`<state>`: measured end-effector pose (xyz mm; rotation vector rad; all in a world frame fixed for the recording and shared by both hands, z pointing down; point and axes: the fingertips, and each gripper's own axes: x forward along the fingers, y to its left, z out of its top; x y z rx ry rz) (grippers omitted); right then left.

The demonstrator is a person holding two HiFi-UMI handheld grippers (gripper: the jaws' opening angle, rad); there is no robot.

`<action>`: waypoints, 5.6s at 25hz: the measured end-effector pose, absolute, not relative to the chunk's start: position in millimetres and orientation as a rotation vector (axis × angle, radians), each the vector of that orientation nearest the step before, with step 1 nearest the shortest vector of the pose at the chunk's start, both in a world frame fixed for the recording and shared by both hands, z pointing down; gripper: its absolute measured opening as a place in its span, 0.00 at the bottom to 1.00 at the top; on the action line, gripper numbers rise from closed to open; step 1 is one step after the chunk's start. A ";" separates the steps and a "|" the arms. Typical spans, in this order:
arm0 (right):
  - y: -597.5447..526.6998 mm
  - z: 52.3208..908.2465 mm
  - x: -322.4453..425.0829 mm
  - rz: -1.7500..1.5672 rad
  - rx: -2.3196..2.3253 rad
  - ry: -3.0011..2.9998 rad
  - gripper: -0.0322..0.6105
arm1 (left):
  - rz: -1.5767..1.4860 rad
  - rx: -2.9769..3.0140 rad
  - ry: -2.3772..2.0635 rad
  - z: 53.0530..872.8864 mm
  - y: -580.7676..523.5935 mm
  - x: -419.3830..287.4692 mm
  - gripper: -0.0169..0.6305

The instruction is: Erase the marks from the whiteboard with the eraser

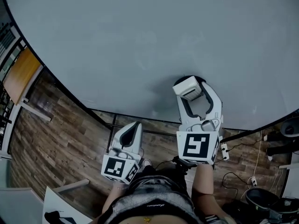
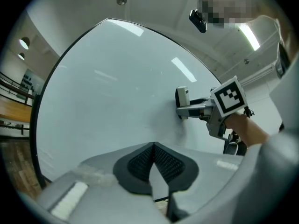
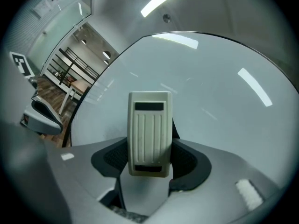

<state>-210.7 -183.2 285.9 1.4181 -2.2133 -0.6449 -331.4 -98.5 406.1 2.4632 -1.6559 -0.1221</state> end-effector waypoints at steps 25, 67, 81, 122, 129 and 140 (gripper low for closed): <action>-183.1 254.0 -237.0 -0.705 1.385 -2.299 0.46 | -0.077 2.437 -1.663 416.2 -83.3 -335.3 0.03; -192.6 306.2 196.7 -0.524 1.752 -2.075 0.46 | 0.041 2.587 -1.440 416.4 -110.5 15.1 0.03; -186.3 309.4 186.2 -0.458 1.830 -2.038 0.46 | 0.056 2.634 -1.329 415.7 -109.4 3.3 0.03; -192.2 382.7 -127.5 -0.295 1.689 -2.205 0.46 | -0.083 2.695 -1.299 399.8 -148.9 -216.9 0.03; -181.6 377.9 -206.3 -0.357 1.628 -2.237 0.46 | -0.071 2.680 -1.360 402.7 -136.6 -284.0 0.03; -179.8 385.9 -314.4 -0.412 1.447 -2.350 0.46 | -0.081 2.593 -1.488 412.2 -124.9 -368.1 0.03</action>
